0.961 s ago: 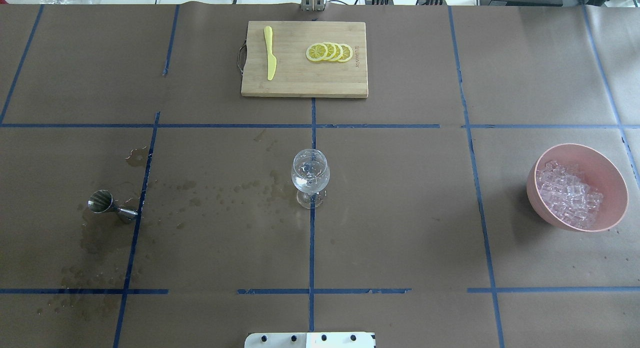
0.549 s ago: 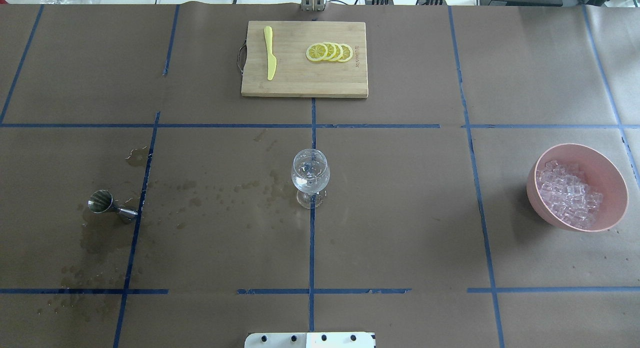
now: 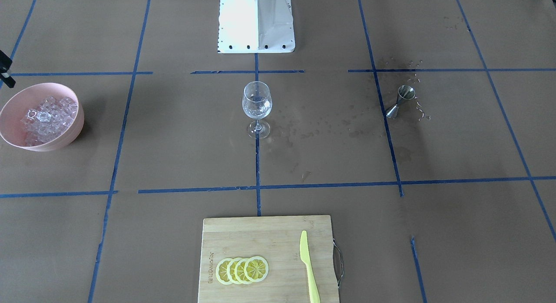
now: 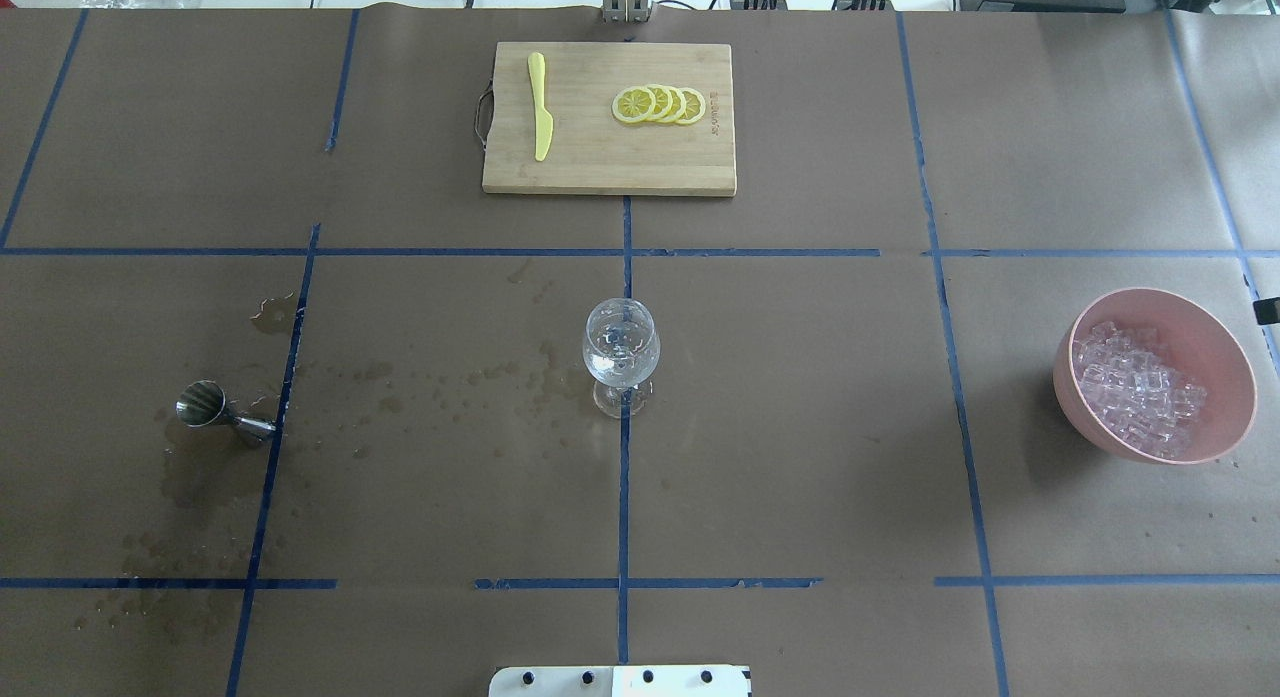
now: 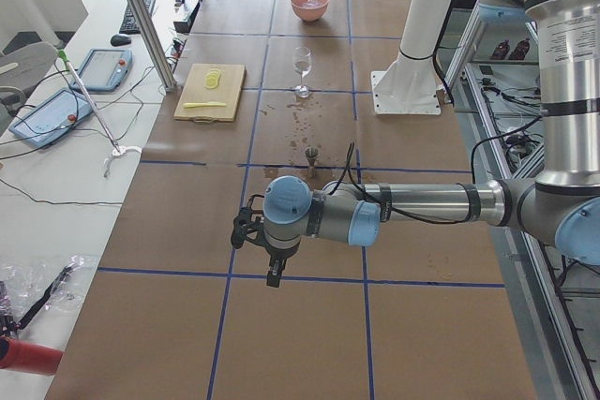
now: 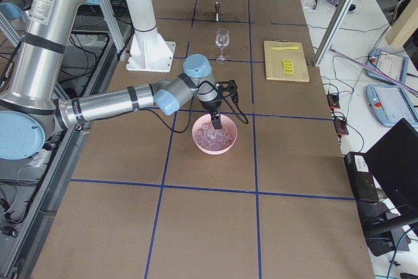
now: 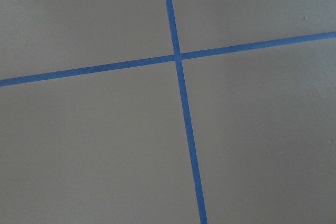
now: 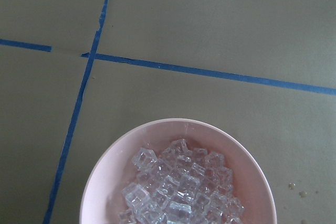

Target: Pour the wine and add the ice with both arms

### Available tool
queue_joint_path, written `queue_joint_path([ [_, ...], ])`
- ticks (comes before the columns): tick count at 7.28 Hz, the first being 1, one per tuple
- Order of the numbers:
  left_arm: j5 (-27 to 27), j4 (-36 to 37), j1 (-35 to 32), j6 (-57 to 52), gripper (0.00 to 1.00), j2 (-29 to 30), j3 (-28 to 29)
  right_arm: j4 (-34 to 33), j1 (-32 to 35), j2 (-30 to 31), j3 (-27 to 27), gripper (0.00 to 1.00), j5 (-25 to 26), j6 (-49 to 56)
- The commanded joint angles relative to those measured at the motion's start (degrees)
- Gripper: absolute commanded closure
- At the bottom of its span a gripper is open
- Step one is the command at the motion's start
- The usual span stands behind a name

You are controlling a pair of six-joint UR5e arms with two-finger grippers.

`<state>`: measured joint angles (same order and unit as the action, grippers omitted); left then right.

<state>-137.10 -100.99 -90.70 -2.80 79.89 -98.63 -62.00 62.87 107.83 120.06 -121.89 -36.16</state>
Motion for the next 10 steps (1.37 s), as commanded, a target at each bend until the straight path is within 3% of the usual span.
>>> queue_joint_path([
  [1, 0.0, -0.17, 0.0, 0.08, 0.0, 0.09, -0.42, 7.81, -8.19, 0.19, -5.84, 0.12, 6.05, -4.71],
  [2, 0.0, -0.26, 0.0, -0.01, 0.0, 0.09, -0.43, 11.87, -8.46, 0.19, -9.1, 0.14, 6.22, -4.8],
  [4, 0.0, -0.52, 0.0, -0.01, 0.0, 0.18, -0.43, 11.91, -10.56, 0.19, -10.19, 0.27, 6.31, -4.8],
  [8, 0.08, -1.23, 0.0, 0.08, 0.0, 0.09, -0.25, 11.82, -13.99, 0.19, -10.81, 0.34, 8.77, -4.71],
  [9, 0.08, -1.23, 0.0, 0.08, 0.0, 0.09, -0.25, 11.64, -14.43, 0.11, -10.98, 0.46, 9.12, -4.71],
  [10, 0.08, -1.23, 0.0, 0.08, 0.0, 0.09, -0.25, 11.64, -14.53, -0.07, -11.07, 0.7, 9.39, -4.63],
])
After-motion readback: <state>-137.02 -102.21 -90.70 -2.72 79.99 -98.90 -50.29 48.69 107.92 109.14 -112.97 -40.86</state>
